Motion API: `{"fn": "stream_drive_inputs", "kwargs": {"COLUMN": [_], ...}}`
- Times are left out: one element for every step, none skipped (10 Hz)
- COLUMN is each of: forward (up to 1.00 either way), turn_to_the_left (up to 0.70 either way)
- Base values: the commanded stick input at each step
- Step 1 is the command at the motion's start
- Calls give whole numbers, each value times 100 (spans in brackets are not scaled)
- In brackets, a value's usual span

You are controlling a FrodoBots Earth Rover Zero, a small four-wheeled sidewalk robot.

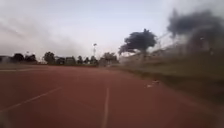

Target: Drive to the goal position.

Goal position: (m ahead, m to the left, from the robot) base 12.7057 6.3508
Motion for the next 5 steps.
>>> {"fn": "stream_drive_inputs", "kwargs": {"forward": [70, 70, 70, 70, 70], "turn_to_the_left": [0, 0, 0, 0, 0]}}
